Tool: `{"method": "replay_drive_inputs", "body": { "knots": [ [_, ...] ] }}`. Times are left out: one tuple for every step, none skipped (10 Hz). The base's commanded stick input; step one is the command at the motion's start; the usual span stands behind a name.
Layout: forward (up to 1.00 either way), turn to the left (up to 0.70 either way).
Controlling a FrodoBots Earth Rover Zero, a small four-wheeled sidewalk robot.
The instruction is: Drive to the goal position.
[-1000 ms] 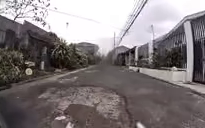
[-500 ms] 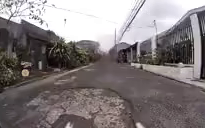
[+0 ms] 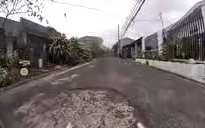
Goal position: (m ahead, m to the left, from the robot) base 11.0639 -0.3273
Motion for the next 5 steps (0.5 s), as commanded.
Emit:
{"method": "replay_drive_inputs", "body": {
  "knots": [
    [0.70, 0.00],
    [0.70, 0.00],
    [0.70, 0.00],
    [0.70, 0.00],
    [0.70, 0.00]
  ]
}}
